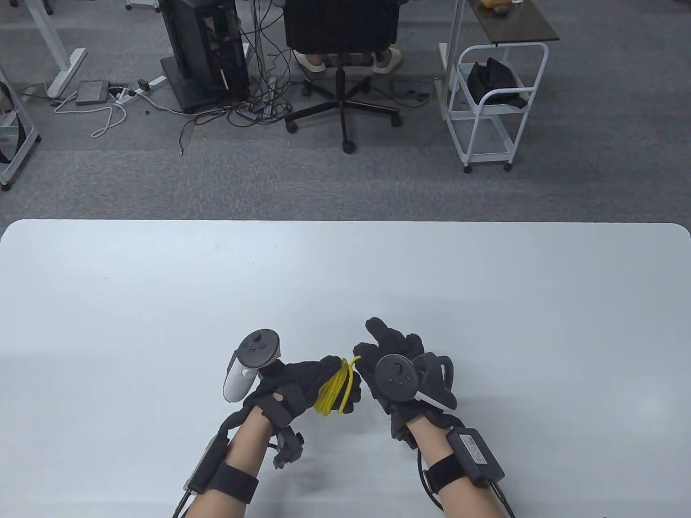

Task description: Coil the rope

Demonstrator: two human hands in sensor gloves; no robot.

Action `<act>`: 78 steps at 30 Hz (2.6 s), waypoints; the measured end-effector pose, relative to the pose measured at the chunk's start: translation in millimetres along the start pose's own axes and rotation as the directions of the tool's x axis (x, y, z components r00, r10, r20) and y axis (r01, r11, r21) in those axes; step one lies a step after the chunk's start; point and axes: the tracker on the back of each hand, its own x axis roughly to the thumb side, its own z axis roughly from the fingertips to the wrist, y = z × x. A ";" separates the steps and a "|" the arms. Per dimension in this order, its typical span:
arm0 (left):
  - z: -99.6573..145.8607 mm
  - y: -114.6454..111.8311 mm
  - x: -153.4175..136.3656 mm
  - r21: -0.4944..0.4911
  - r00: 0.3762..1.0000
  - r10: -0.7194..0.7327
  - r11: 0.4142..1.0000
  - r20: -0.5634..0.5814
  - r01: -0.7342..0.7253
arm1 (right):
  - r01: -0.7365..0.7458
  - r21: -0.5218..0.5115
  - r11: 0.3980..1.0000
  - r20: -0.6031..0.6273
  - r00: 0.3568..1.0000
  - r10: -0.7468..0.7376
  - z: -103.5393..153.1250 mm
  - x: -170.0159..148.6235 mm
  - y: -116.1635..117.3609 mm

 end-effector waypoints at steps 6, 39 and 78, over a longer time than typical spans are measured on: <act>0.1 -0.6 -1.7 0.013 0.986 -0.124 0.992 -0.114 0.126 | 0.067 -0.040 0.997 0.013 0.998 -0.066 -0.2 4.0 -4.8; 22.1 26.0 -6.8 0.476 0.995 0.094 0.877 -0.042 -0.063 | -0.084 0.018 0.996 0.204 0.976 0.078 8.8 62.1 19.2; -10.6 -81.1 16.9 0.136 -0.164 -0.984 -0.172 -0.063 0.976 | 0.424 0.311 0.850 -0.128 0.905 -0.405 -2.7 6.1 15.6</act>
